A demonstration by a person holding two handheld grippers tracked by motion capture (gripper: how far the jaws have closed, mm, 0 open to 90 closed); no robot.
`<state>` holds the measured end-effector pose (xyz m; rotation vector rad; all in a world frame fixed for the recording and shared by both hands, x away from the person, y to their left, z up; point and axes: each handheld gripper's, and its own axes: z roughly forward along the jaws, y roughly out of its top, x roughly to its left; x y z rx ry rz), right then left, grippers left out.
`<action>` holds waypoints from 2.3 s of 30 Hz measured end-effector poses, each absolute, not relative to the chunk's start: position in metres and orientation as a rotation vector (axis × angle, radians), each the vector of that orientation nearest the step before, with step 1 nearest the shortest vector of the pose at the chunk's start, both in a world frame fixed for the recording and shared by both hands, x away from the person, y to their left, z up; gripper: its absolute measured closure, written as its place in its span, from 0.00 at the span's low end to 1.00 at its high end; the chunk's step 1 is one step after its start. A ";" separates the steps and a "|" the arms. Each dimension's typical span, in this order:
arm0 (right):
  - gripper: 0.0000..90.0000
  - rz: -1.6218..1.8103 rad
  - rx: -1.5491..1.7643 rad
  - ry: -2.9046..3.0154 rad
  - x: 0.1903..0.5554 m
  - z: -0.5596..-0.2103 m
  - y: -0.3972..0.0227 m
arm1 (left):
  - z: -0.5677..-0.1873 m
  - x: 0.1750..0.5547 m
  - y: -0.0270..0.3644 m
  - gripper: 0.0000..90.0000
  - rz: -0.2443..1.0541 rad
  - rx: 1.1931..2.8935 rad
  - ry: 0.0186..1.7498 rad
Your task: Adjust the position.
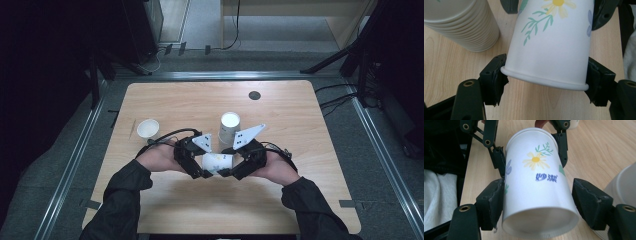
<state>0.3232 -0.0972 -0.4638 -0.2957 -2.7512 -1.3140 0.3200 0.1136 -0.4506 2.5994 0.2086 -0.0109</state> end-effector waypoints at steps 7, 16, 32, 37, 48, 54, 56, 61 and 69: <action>0.37 -1.293 -0.282 -2.751 0.323 -0.466 -0.095 | -0.451 0.320 0.112 0.31 -0.004 2.601 0.212; 0.38 -1.270 -0.280 -2.756 0.322 -0.466 -0.094 | -0.454 0.319 0.112 0.28 -0.029 2.596 0.220; 0.38 -1.398 -0.312 -2.708 0.325 -0.451 -0.114 | -0.448 0.324 0.133 0.18 -0.080 2.405 0.291; 0.38 -1.412 -0.305 -2.696 0.325 -0.449 -0.115 | -0.449 0.324 0.137 0.18 -0.110 2.324 0.313; 0.38 -1.431 -0.267 -2.656 0.325 -0.448 -0.112 | -0.457 0.323 0.138 0.19 -0.175 2.195 0.334; 0.38 -1.435 -0.258 -2.623 0.325 -0.447 -0.111 | -0.460 0.322 0.139 0.23 -0.185 2.150 0.311; 0.38 -1.433 -0.257 -2.622 0.325 -0.448 -0.110 | -0.460 0.321 0.139 0.25 -0.182 2.146 0.301; 0.38 -1.424 -0.257 -2.622 0.325 -0.448 -0.110 | -0.459 0.320 0.140 0.28 -0.170 2.153 0.291; 0.35 -1.414 -0.257 -2.627 0.324 -0.449 -0.108 | -0.455 0.320 0.142 0.30 -0.158 2.185 0.282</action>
